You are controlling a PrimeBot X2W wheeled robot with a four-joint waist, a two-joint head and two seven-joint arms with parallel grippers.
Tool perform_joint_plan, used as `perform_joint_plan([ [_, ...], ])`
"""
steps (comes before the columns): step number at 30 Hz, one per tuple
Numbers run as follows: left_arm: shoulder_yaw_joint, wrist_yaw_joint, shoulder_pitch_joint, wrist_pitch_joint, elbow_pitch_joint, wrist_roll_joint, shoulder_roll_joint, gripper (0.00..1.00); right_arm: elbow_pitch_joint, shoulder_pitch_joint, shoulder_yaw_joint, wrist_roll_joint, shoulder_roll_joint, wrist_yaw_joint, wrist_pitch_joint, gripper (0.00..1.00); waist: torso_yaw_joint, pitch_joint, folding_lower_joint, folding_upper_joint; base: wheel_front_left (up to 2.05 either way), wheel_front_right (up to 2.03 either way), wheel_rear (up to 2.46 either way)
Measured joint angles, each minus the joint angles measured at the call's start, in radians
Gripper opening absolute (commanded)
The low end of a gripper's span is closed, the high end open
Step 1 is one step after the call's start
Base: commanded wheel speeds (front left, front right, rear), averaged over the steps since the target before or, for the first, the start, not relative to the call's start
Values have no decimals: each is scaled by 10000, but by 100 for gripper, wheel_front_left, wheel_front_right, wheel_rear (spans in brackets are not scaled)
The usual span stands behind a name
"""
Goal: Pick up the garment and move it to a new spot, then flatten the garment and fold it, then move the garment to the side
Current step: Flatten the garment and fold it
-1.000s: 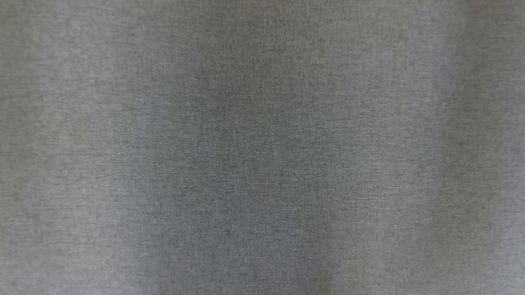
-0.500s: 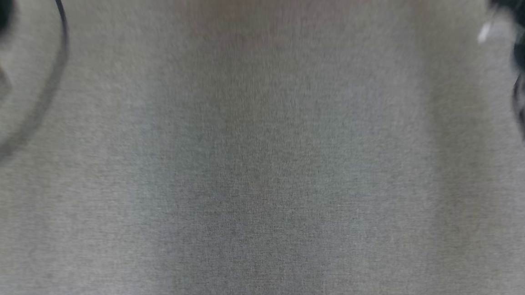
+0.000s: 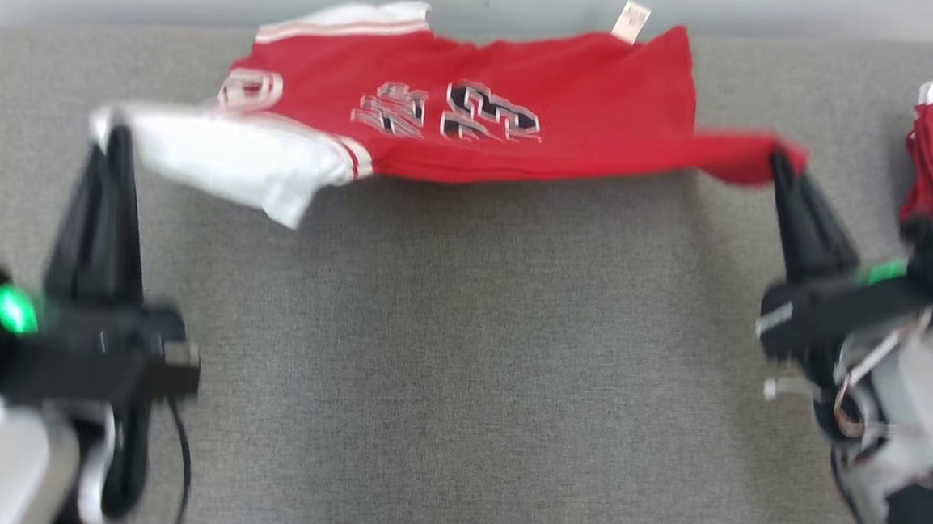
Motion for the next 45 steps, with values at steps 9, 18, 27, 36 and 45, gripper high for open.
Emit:
perform_joint_plan([
  [9, 769, 188, 4032, 0, -579, 151, -1549, 0, -813, 3261, -1478, -757, 637, 0, 403, 0, -13, -477, 2, 0, 0, 0, 0],
  [18, 1344, -888, 6334, 0, 357, 575, -3074, 0, -1085, 5817, -2583, -1632, 1329, 0, 750, 0, 187, -985, 2, 2, 0, 0, 0],
  [27, 1204, -1367, 6940, 0, 1118, 800, -3423, 0, -1524, 7035, -3005, -2301, 1841, 0, 1296, 0, 271, -1317, 1, 2, 0, 0, 0],
  [36, 1369, -1634, 6265, 71, 1053, 1127, -3101, 0, -1902, 6754, -2907, -2585, 2004, 0, 1636, 0, 65, -1393, 4, 3, 0, 0, 0],
  [45, 1152, -2125, 4714, 800, 1256, 1620, -2236, 0, -1476, 5319, -2242, -2493, 1662, 0, 2243, 0, -281, -1248, 3, 3, 0, 0, 0],
])
